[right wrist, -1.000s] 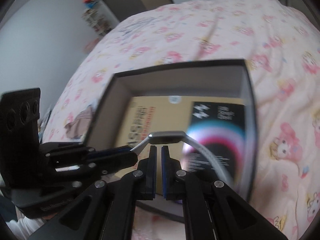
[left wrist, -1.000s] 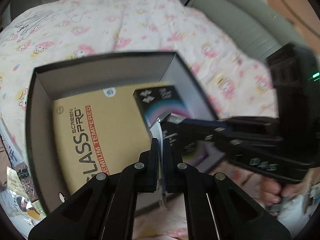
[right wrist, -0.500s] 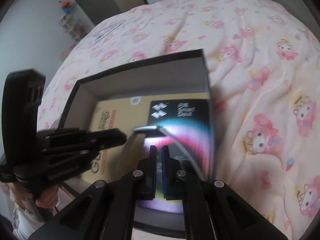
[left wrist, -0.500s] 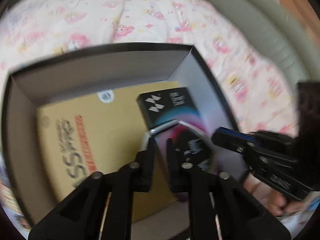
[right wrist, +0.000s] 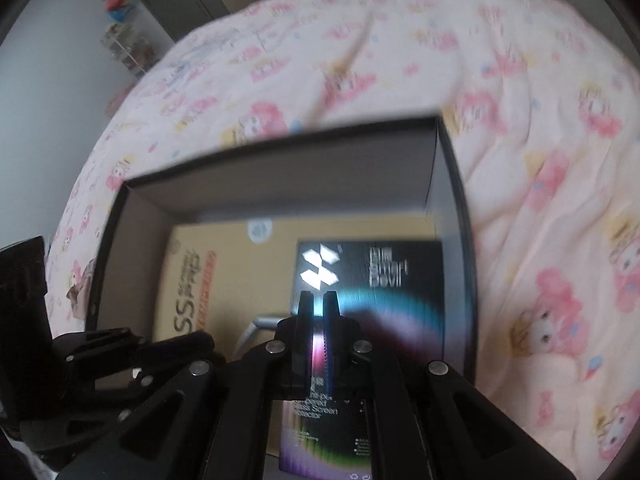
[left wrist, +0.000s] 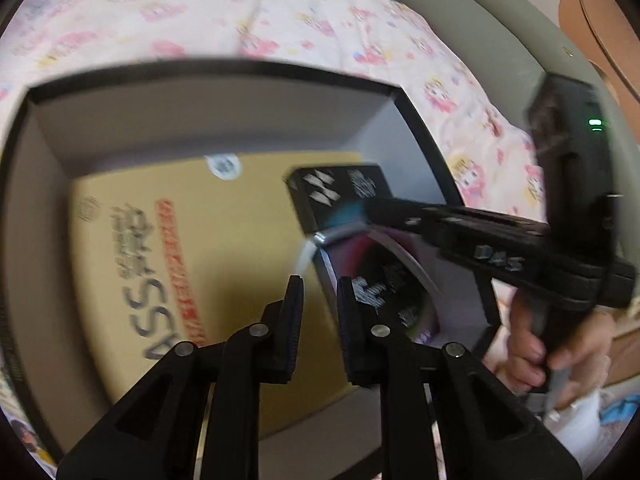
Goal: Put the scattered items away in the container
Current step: 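Carry the smartwatch into the open box and lay it across the tan card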
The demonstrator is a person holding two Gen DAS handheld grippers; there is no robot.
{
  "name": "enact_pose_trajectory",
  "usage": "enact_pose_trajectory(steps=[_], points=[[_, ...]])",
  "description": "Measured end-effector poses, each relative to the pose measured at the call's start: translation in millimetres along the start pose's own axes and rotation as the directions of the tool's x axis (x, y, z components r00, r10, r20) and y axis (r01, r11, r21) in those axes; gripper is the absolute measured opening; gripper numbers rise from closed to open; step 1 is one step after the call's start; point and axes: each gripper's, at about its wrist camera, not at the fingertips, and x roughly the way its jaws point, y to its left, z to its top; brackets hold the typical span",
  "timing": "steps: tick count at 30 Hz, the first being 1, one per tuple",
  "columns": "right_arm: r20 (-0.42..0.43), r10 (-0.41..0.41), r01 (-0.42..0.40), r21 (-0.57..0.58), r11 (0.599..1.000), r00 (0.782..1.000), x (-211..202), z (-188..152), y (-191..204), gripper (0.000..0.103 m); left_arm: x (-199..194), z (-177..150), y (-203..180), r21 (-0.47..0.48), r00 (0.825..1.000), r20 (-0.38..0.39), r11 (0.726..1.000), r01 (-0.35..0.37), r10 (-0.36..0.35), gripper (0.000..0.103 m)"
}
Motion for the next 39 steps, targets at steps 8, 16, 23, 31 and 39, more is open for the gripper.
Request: enact_pose_trajectory(steps=[8,16,23,31,39], points=[[-0.099,0.098,-0.099,-0.003,0.995,0.99,5.5,-33.1,3.6,0.003,14.4,-4.6,14.2,-0.134,0.998,-0.063,0.991,0.021,-0.03,0.015],[-0.129,0.05,-0.057,-0.049,0.997,0.99,8.2,-48.4,13.4,0.003,-13.4,-4.8,20.6,-0.16,0.998,0.069,0.987,0.011,0.0,0.015],[-0.128,0.032,-0.039,-0.054,0.998,0.991,-1.4,-58.2,17.1,0.003,15.5,3.7,29.1,-0.21,0.997,-0.053,0.976,-0.062,0.052,0.015],[-0.146,0.303,-0.285,0.133,0.949,0.942,-9.2,-72.9,6.3,0.004,20.9,6.2,32.0,-0.235,0.995,-0.094,0.971,-0.05,0.028,0.019],[-0.137,0.245,-0.209,0.234,0.949,0.96,9.3,-62.3,-1.2,0.004,27.9,14.2,32.2,-0.262,0.991,-0.129,0.962,-0.069,0.036,0.029]])
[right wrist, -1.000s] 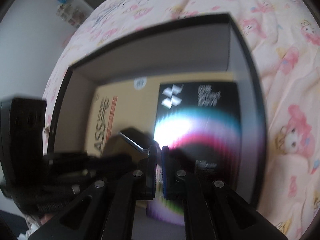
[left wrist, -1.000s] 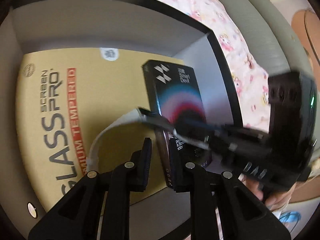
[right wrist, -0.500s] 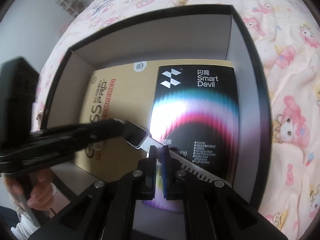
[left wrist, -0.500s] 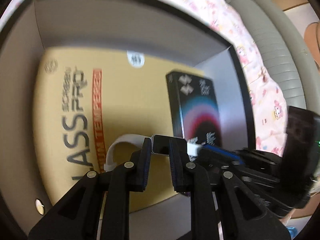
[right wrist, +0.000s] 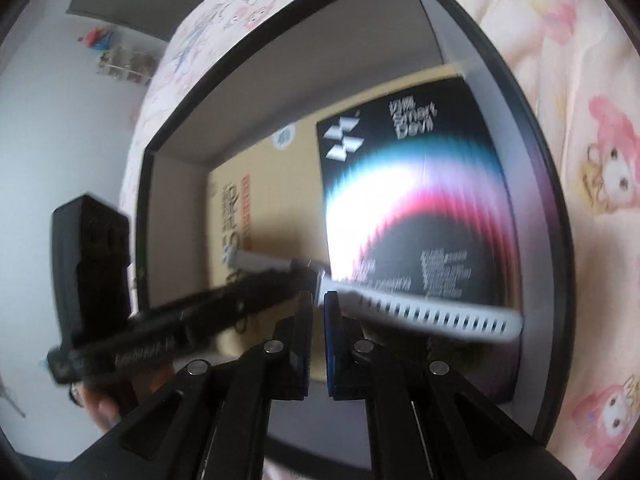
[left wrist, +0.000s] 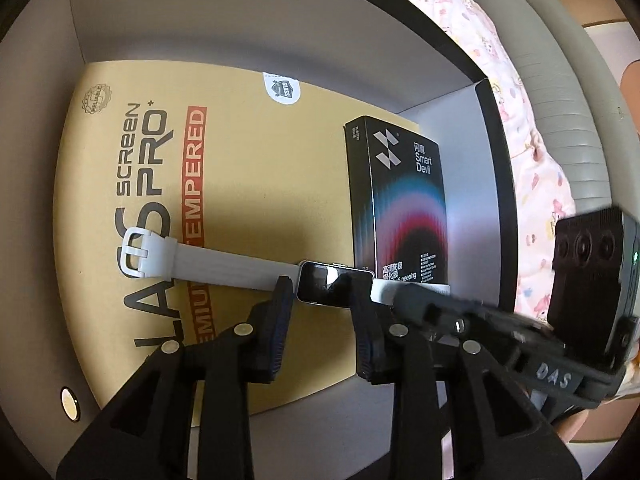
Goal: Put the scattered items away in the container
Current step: 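Carry the smartwatch into the open box and lay it across the tan card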
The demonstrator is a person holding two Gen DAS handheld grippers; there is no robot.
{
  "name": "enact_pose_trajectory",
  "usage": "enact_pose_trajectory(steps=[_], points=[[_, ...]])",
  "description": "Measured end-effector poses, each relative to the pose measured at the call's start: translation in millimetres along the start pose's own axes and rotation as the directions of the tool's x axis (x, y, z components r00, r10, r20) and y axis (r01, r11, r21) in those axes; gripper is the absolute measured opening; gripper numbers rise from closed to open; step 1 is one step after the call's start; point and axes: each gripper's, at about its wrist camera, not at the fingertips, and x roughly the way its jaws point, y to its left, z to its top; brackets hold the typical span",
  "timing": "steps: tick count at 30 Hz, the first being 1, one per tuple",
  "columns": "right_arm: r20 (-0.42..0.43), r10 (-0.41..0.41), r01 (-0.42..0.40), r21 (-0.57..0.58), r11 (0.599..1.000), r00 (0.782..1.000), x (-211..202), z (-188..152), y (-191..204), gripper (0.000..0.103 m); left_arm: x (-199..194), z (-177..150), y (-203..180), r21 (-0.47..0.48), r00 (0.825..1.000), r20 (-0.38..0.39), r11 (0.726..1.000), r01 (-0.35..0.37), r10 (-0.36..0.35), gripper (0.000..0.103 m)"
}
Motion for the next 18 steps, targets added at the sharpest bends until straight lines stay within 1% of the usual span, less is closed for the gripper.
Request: enact_pose_trajectory(steps=[4,5,7,9,10,13,16,18], points=[[-0.025,-0.067,0.066,-0.057,0.996,0.997,9.6,17.0,8.8,0.004,1.0,14.1,-2.5,-0.025,0.999,-0.037,1.0,-0.005,0.004,0.03],[-0.029,-0.084,0.082,-0.069,0.994,0.996,9.0,25.8,9.4,0.004,-1.0,17.8,-2.3,-0.031,0.999,-0.034,0.999,-0.01,0.009,0.03],[-0.012,-0.115,0.113,-0.078,0.99,0.993,2.4,27.5,15.1,0.004,-7.1,18.6,-2.2,-0.027,1.0,-0.021,0.999,-0.021,0.021,0.03],[0.025,-0.105,0.107,-0.114,0.988,0.994,-10.5,18.3,22.1,0.004,-8.7,14.2,-2.1,-0.009,0.999,-0.034,1.0,-0.02,0.02,0.03],[0.024,-0.103,0.105,-0.119,0.987,0.994,-14.4,11.5,22.8,0.004,-7.3,12.0,-2.2,0.001,0.999,-0.048,1.0,-0.022,0.022,0.03],[-0.036,-0.112,0.107,-0.107,0.988,0.993,-11.7,-6.7,17.8,0.004,1.6,7.3,-6.4,0.034,0.995,-0.092,0.999,-0.035,0.038,0.03],[-0.097,-0.156,0.146,-0.108,0.983,0.983,1.5,-16.2,13.7,0.004,4.3,8.6,-16.0,0.059,0.994,-0.093,0.997,-0.051,0.057,0.03],[-0.107,-0.166,0.156,-0.1,0.983,0.98,7.0,-15.8,12.2,0.004,6.9,12.5,-19.7,0.053,0.993,-0.101,0.997,-0.05,0.055,0.031]])
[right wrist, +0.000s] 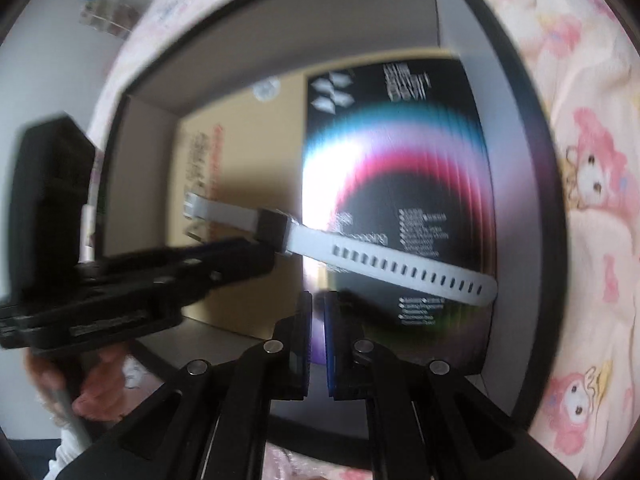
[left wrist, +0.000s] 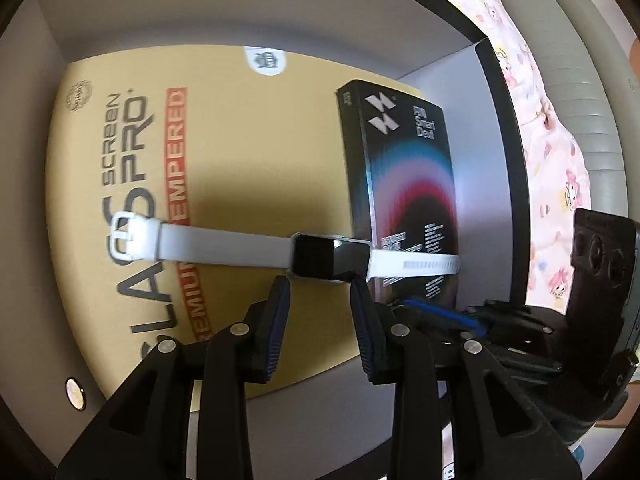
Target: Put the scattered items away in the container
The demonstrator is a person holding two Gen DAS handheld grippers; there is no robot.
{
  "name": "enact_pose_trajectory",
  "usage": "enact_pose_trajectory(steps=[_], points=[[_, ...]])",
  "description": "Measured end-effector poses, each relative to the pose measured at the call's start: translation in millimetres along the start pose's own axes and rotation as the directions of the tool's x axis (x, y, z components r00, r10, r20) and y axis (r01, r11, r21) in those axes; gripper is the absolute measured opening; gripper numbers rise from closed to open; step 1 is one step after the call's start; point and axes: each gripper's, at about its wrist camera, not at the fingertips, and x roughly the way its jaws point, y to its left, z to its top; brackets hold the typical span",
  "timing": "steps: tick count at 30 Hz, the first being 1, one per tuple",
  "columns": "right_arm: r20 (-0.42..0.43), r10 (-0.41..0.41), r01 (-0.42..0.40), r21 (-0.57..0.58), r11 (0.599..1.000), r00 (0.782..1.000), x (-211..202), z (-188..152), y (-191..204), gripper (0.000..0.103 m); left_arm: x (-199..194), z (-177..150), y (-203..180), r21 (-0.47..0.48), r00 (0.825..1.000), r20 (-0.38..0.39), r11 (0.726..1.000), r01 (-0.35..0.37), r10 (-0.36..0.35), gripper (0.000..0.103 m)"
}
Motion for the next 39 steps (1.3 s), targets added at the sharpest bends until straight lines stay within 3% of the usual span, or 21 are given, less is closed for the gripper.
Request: enact_pose_trajectory(steps=[9,18,25,28,32,37,39], points=[[0.061,-0.042,0.041,0.013,0.999,0.997,0.1,33.9,6.3,0.004,-7.6,45.2,-2.7,-0.04,0.999,0.033,0.999,0.004,-0.002,0.033],[0.103,-0.06,0.061,-0.004,0.998,0.993,3.4,92.4,14.7,0.004,-16.8,95.6,7.6,-0.079,0.997,0.082,0.997,0.01,-0.003,0.032],[0.212,-0.116,0.133,-0.067,0.989,0.97,5.6,113.1,30.0,0.004,-29.2,114.3,17.8,-0.091,0.986,0.157,0.993,0.073,-0.058,0.032],[0.245,-0.131,0.155,-0.08,0.985,0.961,-3.6,126.3,14.3,0.004,-37.4,118.3,18.8,-0.083,0.98,0.186,0.993,0.08,-0.064,0.032],[0.226,-0.16,0.183,-0.081,0.98,0.961,1.3,126.0,10.6,0.004,-32.8,118.3,17.8,-0.068,0.988,0.138,0.994,0.085,-0.075,0.031],[0.127,-0.044,0.047,-0.02,0.999,0.991,-2.5,97.6,-15.1,0.004,-22.9,108.8,9.4,-0.012,0.993,0.064,0.995,0.103,-0.102,0.03],[0.101,-0.039,0.042,-0.023,0.999,0.994,-4.0,83.0,-17.8,0.004,-18.7,105.0,3.9,0.013,0.993,0.031,0.993,0.115,-0.115,0.027]])
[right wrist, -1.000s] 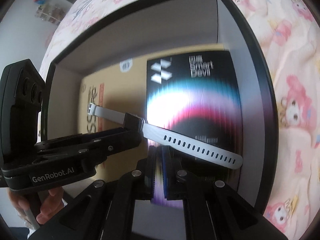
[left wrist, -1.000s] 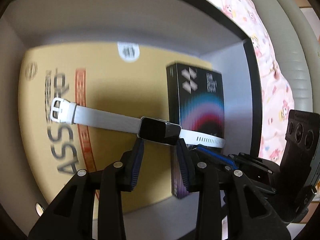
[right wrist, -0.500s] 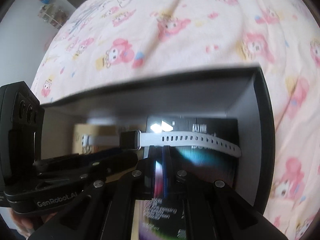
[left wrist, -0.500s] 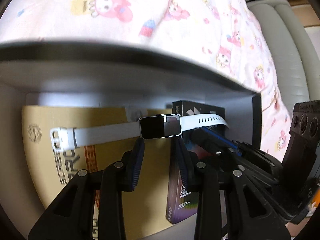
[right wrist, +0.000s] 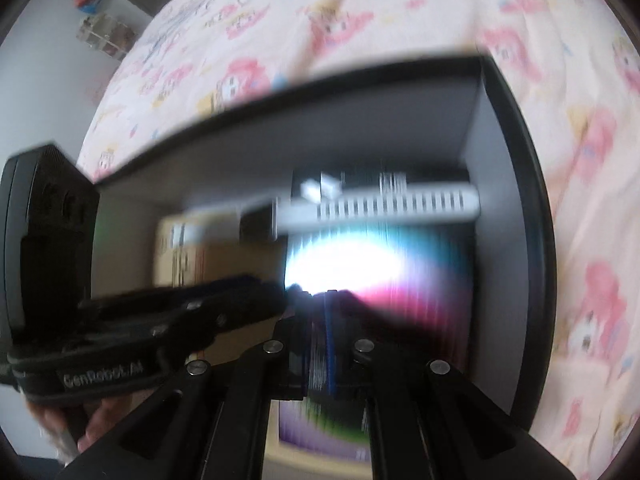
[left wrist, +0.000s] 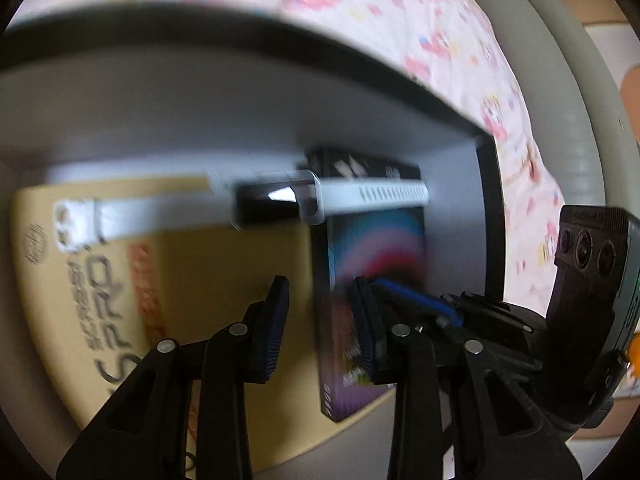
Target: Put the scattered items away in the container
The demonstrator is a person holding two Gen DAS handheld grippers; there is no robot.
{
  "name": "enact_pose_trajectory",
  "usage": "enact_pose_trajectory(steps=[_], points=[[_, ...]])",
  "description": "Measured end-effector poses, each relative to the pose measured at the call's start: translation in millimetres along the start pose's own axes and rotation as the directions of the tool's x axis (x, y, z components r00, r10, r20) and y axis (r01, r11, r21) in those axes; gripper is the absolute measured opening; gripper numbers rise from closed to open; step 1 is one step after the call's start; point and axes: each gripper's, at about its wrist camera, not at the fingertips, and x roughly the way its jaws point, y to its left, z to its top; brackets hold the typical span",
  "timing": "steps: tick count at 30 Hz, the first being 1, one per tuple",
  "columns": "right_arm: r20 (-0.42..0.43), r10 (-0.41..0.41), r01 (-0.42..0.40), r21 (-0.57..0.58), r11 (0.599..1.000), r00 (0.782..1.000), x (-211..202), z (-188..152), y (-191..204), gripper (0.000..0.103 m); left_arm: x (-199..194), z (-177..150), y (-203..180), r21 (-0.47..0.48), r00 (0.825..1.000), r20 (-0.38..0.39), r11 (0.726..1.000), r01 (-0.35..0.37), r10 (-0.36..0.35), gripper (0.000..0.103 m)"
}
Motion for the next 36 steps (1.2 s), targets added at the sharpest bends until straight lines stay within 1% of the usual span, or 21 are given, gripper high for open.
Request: enact_pose_trajectory(steps=[2,3,5,6,7,8,10,11,13,15,18,21,22,23,25,27,29,32,33,36], points=[[-0.008,-0.021,0.021,-0.026,0.999,1.0,-2.0,-16.6,3.0,0.004,4.7,-2.6,-4.4,0.024,1.0,-0.026,1.0,0.002,-0.001,0.027],[-0.017,-0.026,0.025,-0.034,0.999,1.0,-2.6,-25.0,4.9,0.004,7.0,-4.2,-7.2,0.043,0.999,-0.036,0.999,-0.003,0.005,0.025],[-0.041,-0.023,0.021,-0.037,0.999,0.999,-4.5,-35.8,6.9,0.004,7.7,-8.5,-15.7,0.1,0.999,-0.043,0.995,-0.02,0.024,0.024],[-0.035,-0.043,0.042,-0.045,0.998,0.998,-6.9,-38.3,7.8,0.004,6.6,-10.6,-20.3,0.129,0.998,-0.052,0.991,-0.023,0.03,0.022],[-0.013,-0.084,0.083,-0.064,0.995,0.996,-10.3,-38.6,9.9,0.004,3.6,-11.5,-22.9,0.146,0.998,-0.047,0.989,-0.028,0.036,0.018],[0.013,-0.125,0.126,-0.087,0.988,0.992,-12.6,-37.1,13.0,0.005,-1.4,-10.4,-22.8,0.146,0.999,-0.03,0.989,-0.034,0.038,0.016],[0.061,-0.194,0.2,-0.122,0.972,0.979,-16.3,-31.2,20.7,0.005,-13.1,-4.4,-19.1,0.132,0.999,0.007,0.99,-0.039,0.039,0.015],[0.073,-0.202,0.21,-0.123,0.97,0.977,-17.8,-27.6,23.1,0.005,-19.7,0.0,-15.5,0.118,0.999,0.032,0.992,-0.046,0.042,0.015],[0.089,-0.189,0.199,-0.124,0.972,0.978,-19.7,-16.5,27.7,0.005,-29.3,8.8,-6.5,0.086,0.997,0.069,0.995,-0.045,0.039,0.015],[0.1,-0.188,0.2,-0.126,0.972,0.977,-18.3,-3.2,31.4,0.005,-35.3,17.3,1.0,0.065,0.995,0.091,0.997,-0.047,0.041,0.015],[0.127,-0.21,0.228,-0.145,0.963,0.969,-14.1,18.9,37.6,0.005,-41.5,27.0,10.7,0.036,0.994,0.106,0.998,-0.046,0.042,0.015],[0.146,-0.207,0.229,-0.156,0.961,0.967,-9.1,36.9,42.4,0.005,-45.5,33.9,20.7,0.019,0.994,0.105,0.999,-0.026,0.024,0.015],[0.146,-0.203,0.225,-0.156,0.962,0.968,-6.5,41.6,43.6,0.005,-45.4,28.0,21.8,0.016,0.995,0.101,1.0,-0.017,0.015,0.015],[0.143,-0.194,0.216,-0.155,0.964,0.971,-3.8,45.7,44.3,0.005,-44.4,12.2,19.7,0.015,0.995,0.097,1.0,-0.013,0.011,0.015],[0.125,-0.178,0.196,-0.153,0.969,0.976,4.4,53.0,45.3,0.005,-40.7,-51.1,5.7,0.016,0.995,0.095,1.0,-0.011,0.009,0.015],[0.121,-0.198,0.215,-0.152,0.965,0.973,13.2,58.2,48.2,0.005,-40.7,-56.3,6.8,0.021,0.995,0.096,1.0,-0.01,0.008,0.015],[0.117,-0.214,0.229,-0.145,0.962,0.97,22.8,68.2,47.4,0.005,-12.5,-61.7,5.1,0.019,0.995,0.1,1.0,-0.016,0.014,0.015],[0.069,-0.192,0.196,-0.061,0.979,0.979,39.0,72.9,31.8,0.005,-9.6,-58.4,2.5,0.01,0.994,0.11,1.0,-0.026,0.025,0.015],[0.055,-0.196,0.199,-0.052,0.979,0.979,43.5,72.6,29.5,0.005,-4.6,-54.7,-1.6,0.008,0.993,0.113,0.999,-0.032,0.031,0.015],[0.068,-0.223,0.228,-0.082,0.97,0.972,45.5,63.6,35.1,0.005,-1.2,-57.0,1.7,0.011,0.993,0.116,0.999,-0.037,0.035,0.015]])
